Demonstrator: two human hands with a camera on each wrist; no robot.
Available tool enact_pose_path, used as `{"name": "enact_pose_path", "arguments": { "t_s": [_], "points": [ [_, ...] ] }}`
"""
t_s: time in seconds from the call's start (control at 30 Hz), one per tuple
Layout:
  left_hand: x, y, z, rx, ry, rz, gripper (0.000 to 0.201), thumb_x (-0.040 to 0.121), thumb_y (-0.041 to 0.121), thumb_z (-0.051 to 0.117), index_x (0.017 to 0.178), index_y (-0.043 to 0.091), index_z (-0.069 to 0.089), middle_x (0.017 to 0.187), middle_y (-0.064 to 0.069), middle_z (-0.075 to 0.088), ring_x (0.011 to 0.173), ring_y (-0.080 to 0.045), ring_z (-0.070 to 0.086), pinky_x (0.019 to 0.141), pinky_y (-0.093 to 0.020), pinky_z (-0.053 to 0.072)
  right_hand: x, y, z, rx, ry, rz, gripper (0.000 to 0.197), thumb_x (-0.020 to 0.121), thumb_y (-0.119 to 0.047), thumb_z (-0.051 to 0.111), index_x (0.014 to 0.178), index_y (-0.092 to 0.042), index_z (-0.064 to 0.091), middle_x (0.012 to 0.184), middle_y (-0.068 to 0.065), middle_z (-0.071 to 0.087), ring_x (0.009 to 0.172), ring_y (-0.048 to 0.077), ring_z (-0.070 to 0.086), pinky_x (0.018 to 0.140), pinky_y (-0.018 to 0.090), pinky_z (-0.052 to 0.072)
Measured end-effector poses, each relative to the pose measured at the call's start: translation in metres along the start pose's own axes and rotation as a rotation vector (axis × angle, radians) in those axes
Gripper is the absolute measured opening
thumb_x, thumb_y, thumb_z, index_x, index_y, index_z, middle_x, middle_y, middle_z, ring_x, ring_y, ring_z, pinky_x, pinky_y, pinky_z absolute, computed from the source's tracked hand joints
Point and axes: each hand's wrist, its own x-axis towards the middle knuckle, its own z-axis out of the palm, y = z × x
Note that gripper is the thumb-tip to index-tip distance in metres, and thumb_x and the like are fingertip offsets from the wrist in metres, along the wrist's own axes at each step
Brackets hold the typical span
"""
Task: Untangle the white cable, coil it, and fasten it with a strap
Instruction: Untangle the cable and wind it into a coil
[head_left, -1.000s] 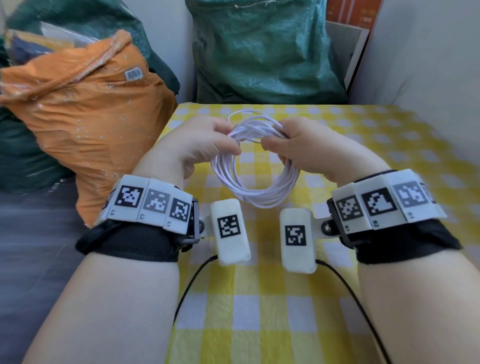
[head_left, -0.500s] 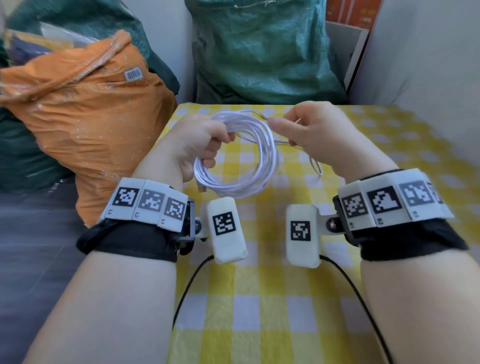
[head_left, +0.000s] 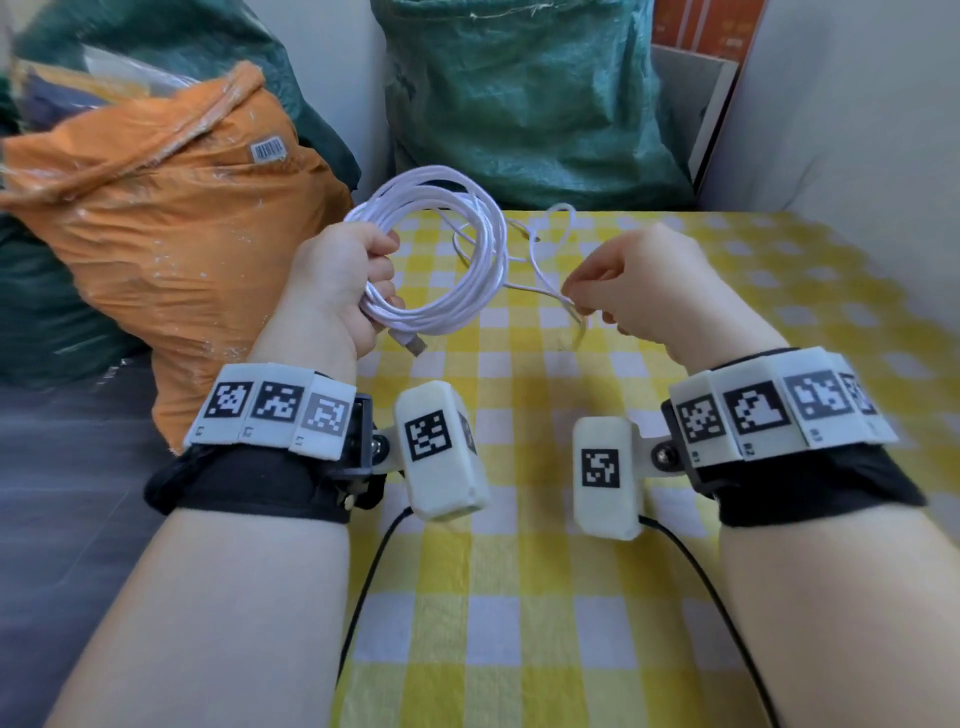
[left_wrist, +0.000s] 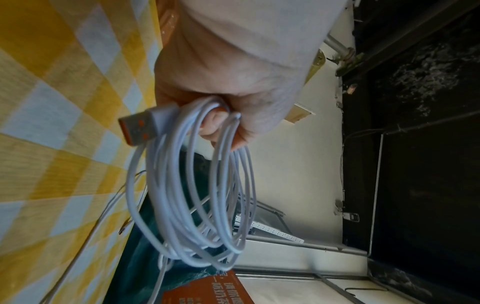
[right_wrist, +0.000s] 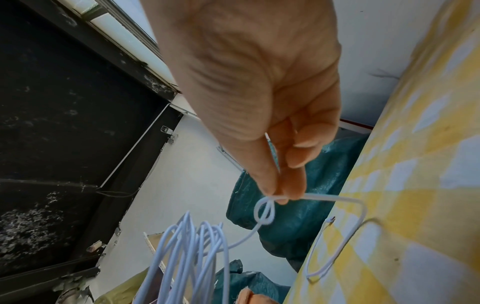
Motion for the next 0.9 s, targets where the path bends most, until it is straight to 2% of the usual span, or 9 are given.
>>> {"name": "enact_pose_path", "arguments": {
  "t_s": [0.13, 0.2, 0.27, 0.33, 0.4, 0.5, 0.63, 0.77, 0.9],
  "points": [
    [-0.001, 0.002, -0.003, -0.064, -0.031, -0.024, 0.019, 0.088, 0.005, 0.040, 0.071, 0.013, 0.044, 0.039, 0.007, 0.020, 0.032, -0.008, 0.014, 0.037, -0.015, 0.020, -0.001, -0.004, 0.006, 0.104, 0.008, -0.003, 0.009, 0.088, -0.031, 0.061, 0.094, -0.027, 0.066, 0.092, 0.000, 0.069, 0.078, 0.021, 0.065, 0.074, 0.037, 0.057],
    [-0.004, 0.002, -0.001, -0.078, -0.070, -0.032, 0.022, 0.088, 0.005, 0.039, 0.068, 0.014, 0.043, 0.040, 0.008, 0.020, 0.032, -0.008, 0.014, 0.036, -0.016, 0.020, -0.001, -0.005, 0.008, 0.132, -0.037, -0.005, 0.016, 0.090, -0.029, 0.060, 0.104, -0.027, 0.065, 0.097, 0.000, 0.067, 0.079, 0.021, 0.065, 0.072, 0.035, 0.057],
    [-0.006, 0.003, 0.001, -0.093, -0.106, -0.041, 0.023, 0.087, 0.005, 0.038, 0.067, 0.015, 0.042, 0.040, 0.007, 0.020, 0.031, -0.008, 0.015, 0.035, -0.016, 0.021, 0.000, -0.005, 0.009, 0.150, -0.063, -0.006, 0.017, 0.089, -0.027, 0.061, 0.106, -0.025, 0.065, 0.098, -0.001, 0.065, 0.080, 0.021, 0.064, 0.072, 0.034, 0.057],
    [-0.007, 0.004, 0.003, -0.108, -0.132, -0.045, 0.024, 0.088, 0.005, 0.037, 0.067, 0.014, 0.042, 0.040, 0.007, 0.020, 0.031, -0.008, 0.015, 0.034, -0.015, 0.022, 0.000, -0.005, 0.009, 0.157, -0.070, -0.015, 0.013, 0.086, -0.027, 0.065, 0.099, -0.024, 0.067, 0.095, -0.002, 0.064, 0.077, 0.019, 0.062, 0.070, 0.033, 0.056],
    [-0.008, 0.004, 0.003, -0.123, -0.149, -0.049, 0.024, 0.088, 0.004, 0.036, 0.067, 0.014, 0.041, 0.039, 0.007, 0.021, 0.030, -0.007, 0.016, 0.033, -0.014, 0.022, -0.001, -0.005, 0.010, 0.164, -0.074, -0.017, 0.003, 0.084, -0.026, 0.068, 0.085, -0.024, 0.068, 0.085, -0.004, 0.065, 0.072, 0.016, 0.061, 0.062, 0.029, 0.056],
    [-0.009, 0.005, 0.003, -0.151, -0.165, -0.054, 0.023, 0.088, 0.004, 0.036, 0.067, 0.014, 0.041, 0.040, 0.007, 0.021, 0.030, -0.007, 0.016, 0.032, -0.014, 0.023, -0.001, -0.005, 0.011, 0.194, -0.078, -0.009, 0.011, 0.082, -0.027, 0.071, 0.076, -0.024, 0.062, 0.081, -0.003, 0.065, 0.069, 0.013, 0.060, 0.051, 0.021, 0.047],
    [-0.010, 0.005, 0.002, -0.198, -0.195, -0.062, 0.025, 0.089, 0.003, 0.034, 0.067, 0.014, 0.041, 0.040, 0.007, 0.021, 0.029, -0.007, 0.016, 0.031, -0.014, 0.022, 0.000, -0.005, 0.013, 0.207, -0.114, -0.010, 0.015, 0.078, -0.028, 0.075, 0.081, -0.026, 0.060, 0.083, 0.000, 0.065, 0.064, 0.014, 0.058, 0.054, 0.025, 0.047],
    [-0.011, 0.005, 0.003, -0.216, -0.228, -0.081, 0.026, 0.089, 0.003, 0.033, 0.067, 0.014, 0.040, 0.039, 0.007, 0.023, 0.029, -0.006, 0.017, 0.030, -0.014, 0.022, 0.001, -0.006, 0.015, 0.189, -0.096, -0.031, 0.013, 0.078, -0.028, 0.075, 0.075, -0.026, 0.063, 0.070, -0.004, 0.055, 0.064, 0.016, 0.053, 0.059, 0.030, 0.048],
    [-0.010, 0.005, 0.004, -0.220, -0.236, -0.093, 0.025, 0.090, 0.004, 0.033, 0.068, 0.014, 0.041, 0.039, 0.007, 0.023, 0.029, -0.006, 0.017, 0.030, -0.015, 0.022, -0.001, -0.006, 0.015, 0.191, -0.091, -0.033, 0.016, 0.079, -0.028, 0.074, 0.074, -0.020, 0.062, 0.072, -0.002, 0.064, 0.065, 0.015, 0.059, 0.061, 0.030, 0.053]
  ]
}}
